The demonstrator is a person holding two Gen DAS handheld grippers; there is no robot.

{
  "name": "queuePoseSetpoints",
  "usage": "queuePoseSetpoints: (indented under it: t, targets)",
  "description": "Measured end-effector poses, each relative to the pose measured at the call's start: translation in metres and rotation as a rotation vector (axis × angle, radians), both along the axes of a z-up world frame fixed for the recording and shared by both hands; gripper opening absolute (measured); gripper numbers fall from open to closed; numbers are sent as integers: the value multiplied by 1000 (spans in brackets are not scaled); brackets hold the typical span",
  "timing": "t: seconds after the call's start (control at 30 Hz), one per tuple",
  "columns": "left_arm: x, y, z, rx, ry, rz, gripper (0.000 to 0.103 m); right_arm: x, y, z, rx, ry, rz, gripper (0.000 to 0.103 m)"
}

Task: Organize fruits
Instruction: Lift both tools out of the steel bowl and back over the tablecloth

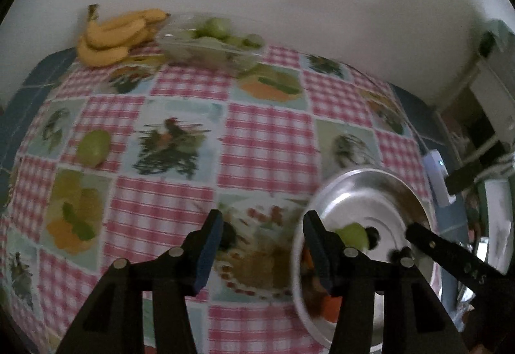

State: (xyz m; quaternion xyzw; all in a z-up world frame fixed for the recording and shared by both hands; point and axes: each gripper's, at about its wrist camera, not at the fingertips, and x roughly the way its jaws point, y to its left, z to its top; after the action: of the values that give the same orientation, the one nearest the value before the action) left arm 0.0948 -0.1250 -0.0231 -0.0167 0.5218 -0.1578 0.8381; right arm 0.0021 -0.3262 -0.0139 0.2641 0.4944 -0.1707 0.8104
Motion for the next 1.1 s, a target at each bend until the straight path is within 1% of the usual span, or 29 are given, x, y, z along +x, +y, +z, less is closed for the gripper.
queuePoseSetpoints:
  t: [0.1,0.2,0.27,0.33,0.4,0.43,0.53,0.6,0.73,0.77,0.8,0.83,0.9,0.97,1.03,1.1]
  targets:
    - [5,13,0,10,-3,38,56,2,4,-1,-4,7,14,47]
    - [9,22,0,1,8,66,56,4,7,-2,-8,13,24,47]
    - [10,25,-1,-1,15,77,58,4,7,-3,-9,16,26,47]
    - [10,27,-2,10,19,86,63,5,7,-3,-13,24,26,48]
    - [11,27,-3,19,24,87,65,5,8,-5,-26,41,25,60]
    - [11,26,-4,26,28,83,68,6,8,-7,-33,49,27,62]
    - [11,23,-9,53,37,75,71,8,10,-10,-35,60,37,63]
    - [11,23,-11,67,45,74,74,8,11,-12,-42,67,43,69]
    - [12,25,-13,73,47,82,78,10,12,-14,-50,77,53,70]
    - [12,26,-14,76,48,86,79,10,13,-15,-54,79,56,73]
    - [13,27,-14,78,49,89,79,11,13,-16,-60,82,58,80]
    - [13,28,-15,79,51,94,80,11,13,-16,-63,84,60,82]
    - [14,30,-16,82,53,99,82,11,14,-16,-65,83,64,82]
    - [15,31,-16,84,54,104,86,11,15,-15,-68,81,69,82]
    - [15,34,-16,85,49,113,93,12,15,-15,-73,82,73,82]
    - [16,36,-16,85,43,123,96,12,15,-16,-73,84,75,83]
